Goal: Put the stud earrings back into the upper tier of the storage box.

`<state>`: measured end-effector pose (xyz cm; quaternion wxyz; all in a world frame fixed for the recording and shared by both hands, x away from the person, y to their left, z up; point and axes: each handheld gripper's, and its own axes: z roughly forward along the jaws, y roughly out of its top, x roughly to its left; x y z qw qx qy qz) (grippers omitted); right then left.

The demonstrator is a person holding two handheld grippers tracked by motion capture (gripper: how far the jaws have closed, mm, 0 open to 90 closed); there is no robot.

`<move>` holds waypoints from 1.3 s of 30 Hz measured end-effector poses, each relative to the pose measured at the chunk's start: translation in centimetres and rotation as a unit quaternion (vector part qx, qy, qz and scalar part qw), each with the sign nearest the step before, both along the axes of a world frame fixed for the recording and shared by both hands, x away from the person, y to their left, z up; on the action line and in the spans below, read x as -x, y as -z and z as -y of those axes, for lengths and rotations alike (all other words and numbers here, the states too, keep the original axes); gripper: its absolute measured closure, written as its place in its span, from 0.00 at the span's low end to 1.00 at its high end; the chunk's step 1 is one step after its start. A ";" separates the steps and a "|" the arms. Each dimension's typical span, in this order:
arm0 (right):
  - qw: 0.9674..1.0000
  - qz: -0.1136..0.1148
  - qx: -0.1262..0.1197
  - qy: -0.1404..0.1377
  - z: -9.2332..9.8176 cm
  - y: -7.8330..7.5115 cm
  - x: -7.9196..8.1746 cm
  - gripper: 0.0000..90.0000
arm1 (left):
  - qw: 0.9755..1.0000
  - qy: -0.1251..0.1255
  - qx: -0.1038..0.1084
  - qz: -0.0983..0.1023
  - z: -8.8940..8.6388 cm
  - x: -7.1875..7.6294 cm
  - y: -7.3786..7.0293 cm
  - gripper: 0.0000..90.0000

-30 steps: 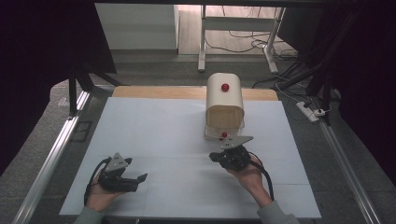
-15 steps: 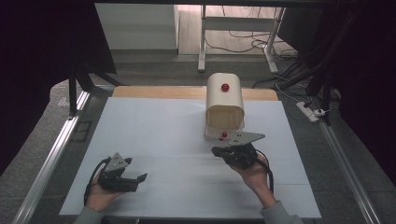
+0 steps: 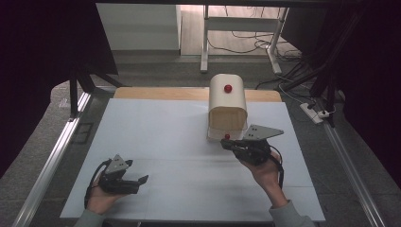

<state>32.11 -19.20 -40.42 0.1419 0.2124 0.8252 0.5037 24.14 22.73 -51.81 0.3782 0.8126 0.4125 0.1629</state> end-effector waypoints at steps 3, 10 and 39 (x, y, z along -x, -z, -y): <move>1.000 0.007 -0.002 0.003 -0.1 -0.7 -0.1 0.95 | 1.000 0.000 0.000 0.000 0.0 0.0 0.0 0.17; 1.000 0.011 0.002 0.006 -0.1 -1.6 -0.5 0.95 | 1.000 -0.001 0.001 0.000 0.0 0.0 0.0 0.17; 0.997 -0.003 0.025 0.072 0.0 -1.7 -6.2 0.94 | 1.000 -0.001 0.000 -0.004 -0.1 -0.1 0.1 0.17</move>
